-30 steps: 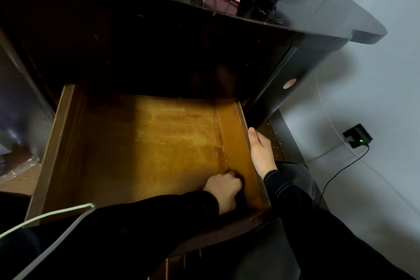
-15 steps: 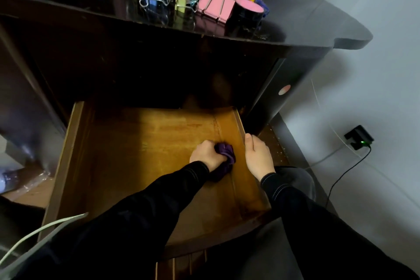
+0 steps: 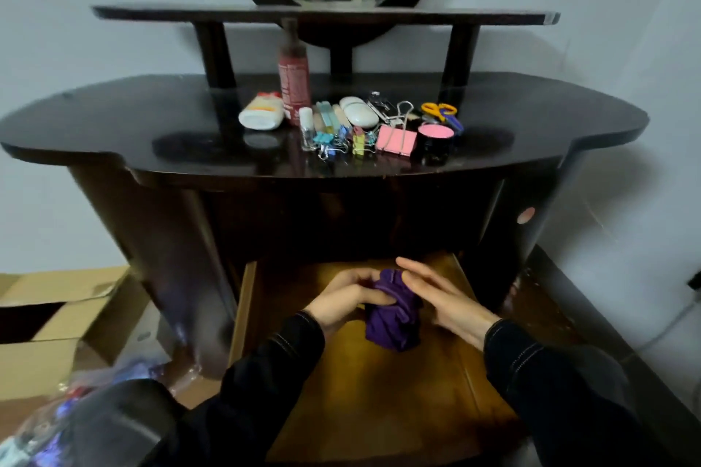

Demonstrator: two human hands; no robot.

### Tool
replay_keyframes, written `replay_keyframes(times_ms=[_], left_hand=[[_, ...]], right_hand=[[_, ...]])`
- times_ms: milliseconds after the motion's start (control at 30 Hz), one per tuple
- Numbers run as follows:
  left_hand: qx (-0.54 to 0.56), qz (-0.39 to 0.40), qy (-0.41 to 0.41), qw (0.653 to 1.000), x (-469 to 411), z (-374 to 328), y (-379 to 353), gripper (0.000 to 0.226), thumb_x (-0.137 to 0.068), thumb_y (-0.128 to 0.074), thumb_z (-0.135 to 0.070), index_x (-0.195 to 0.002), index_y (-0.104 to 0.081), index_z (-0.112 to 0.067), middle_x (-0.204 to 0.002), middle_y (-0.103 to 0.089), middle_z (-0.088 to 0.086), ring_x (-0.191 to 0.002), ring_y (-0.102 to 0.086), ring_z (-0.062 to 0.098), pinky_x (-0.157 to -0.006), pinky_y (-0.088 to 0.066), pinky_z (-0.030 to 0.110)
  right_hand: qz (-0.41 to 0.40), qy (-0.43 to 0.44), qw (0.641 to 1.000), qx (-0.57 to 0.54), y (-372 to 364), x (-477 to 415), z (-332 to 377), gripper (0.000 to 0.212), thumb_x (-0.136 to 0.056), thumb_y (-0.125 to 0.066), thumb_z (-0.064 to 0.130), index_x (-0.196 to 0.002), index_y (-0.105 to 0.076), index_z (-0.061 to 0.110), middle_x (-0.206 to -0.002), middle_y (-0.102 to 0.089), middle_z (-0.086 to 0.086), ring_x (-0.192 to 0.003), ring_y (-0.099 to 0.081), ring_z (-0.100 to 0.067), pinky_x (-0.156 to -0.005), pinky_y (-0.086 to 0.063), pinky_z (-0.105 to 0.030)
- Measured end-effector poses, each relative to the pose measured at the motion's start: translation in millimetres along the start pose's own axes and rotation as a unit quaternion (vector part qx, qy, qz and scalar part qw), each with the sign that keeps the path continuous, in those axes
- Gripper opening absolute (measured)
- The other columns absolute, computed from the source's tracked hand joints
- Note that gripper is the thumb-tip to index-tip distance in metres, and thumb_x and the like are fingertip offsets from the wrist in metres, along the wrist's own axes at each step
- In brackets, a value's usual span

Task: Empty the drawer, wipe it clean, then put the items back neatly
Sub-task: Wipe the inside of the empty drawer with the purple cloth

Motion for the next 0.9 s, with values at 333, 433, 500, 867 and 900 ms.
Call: replay_keyframes(times_ms=[333, 433, 500, 867, 900], left_hand=[[-0.145, -0.213, -0.015, 0.966, 55, 9, 99, 0.042, -0.073, -0.078, 0.01, -0.108, -0.068, -0.01, -0.094, -0.07, 0.005, -0.081, -0.067, 0.015, -0.069, -0.053, 0.018], [-0.174, -0.339, -0.053, 0.923, 69, 16, 123, 0.021, -0.079, -0.072, 0.007, -0.086, -0.074, -0.013, -0.077, -0.069, -0.001, -0.069, -0.063, 0.005, -0.06, -0.047, 0.013], [-0.183, -0.427, -0.063, 0.883, 76, 21, 141, 0.023, -0.083, -0.064, 0.005, -0.081, -0.073, -0.015, -0.078, -0.069, -0.001, -0.067, -0.062, 0.002, -0.059, -0.048, 0.015], [-0.234, -0.506, 0.016, 0.83, 33, 65, 183, 0.009, -0.1, -0.053, -0.028, -0.093, -0.049, -0.032, -0.093, -0.064, -0.002, -0.079, -0.058, 0.007, -0.067, -0.041, 0.027], [-0.244, -0.51, 0.013, 0.825, 32, 68, 184, 0.013, -0.1, -0.053, -0.025, -0.09, -0.047, -0.032, -0.091, -0.063, -0.004, -0.079, -0.058, 0.008, -0.072, -0.043, 0.031]], right_hand=[[0.075, -0.047, 0.991, -0.103, -95, -46, -38, 0.047, -0.093, -0.072, 0.023, -0.136, -0.055, 0.023, -0.112, -0.075, -0.012, -0.076, -0.069, -0.025, -0.052, -0.049, -0.031], [0.04, -0.056, 0.99, -0.125, -102, -57, -48, 0.041, -0.094, -0.07, 0.014, -0.133, -0.057, 0.019, -0.112, -0.074, -0.014, -0.079, -0.071, -0.027, -0.053, -0.05, -0.031], [0.014, -0.067, 0.989, -0.131, -103, -65, -56, 0.04, -0.094, -0.07, 0.012, -0.131, -0.059, 0.018, -0.112, -0.074, -0.013, -0.084, -0.074, -0.028, -0.055, -0.053, -0.031], [-0.044, -0.08, 0.991, -0.096, -103, -134, -88, 0.03, -0.093, -0.07, 0.007, -0.121, -0.06, 0.01, -0.107, -0.069, -0.009, -0.081, -0.075, -0.027, -0.062, -0.062, -0.037], [-0.039, -0.071, 0.993, -0.087, -104, -143, -89, 0.031, -0.093, -0.07, 0.007, -0.122, -0.059, 0.012, -0.107, -0.068, -0.006, -0.082, -0.074, -0.025, -0.059, -0.061, -0.033]])
Point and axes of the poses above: each hand's wrist, its own x-axis away from the middle knuckle, its own y-axis out of the back of the hand, z = x × y, the point moved 4 cm from there along -x, towards the middle knuckle
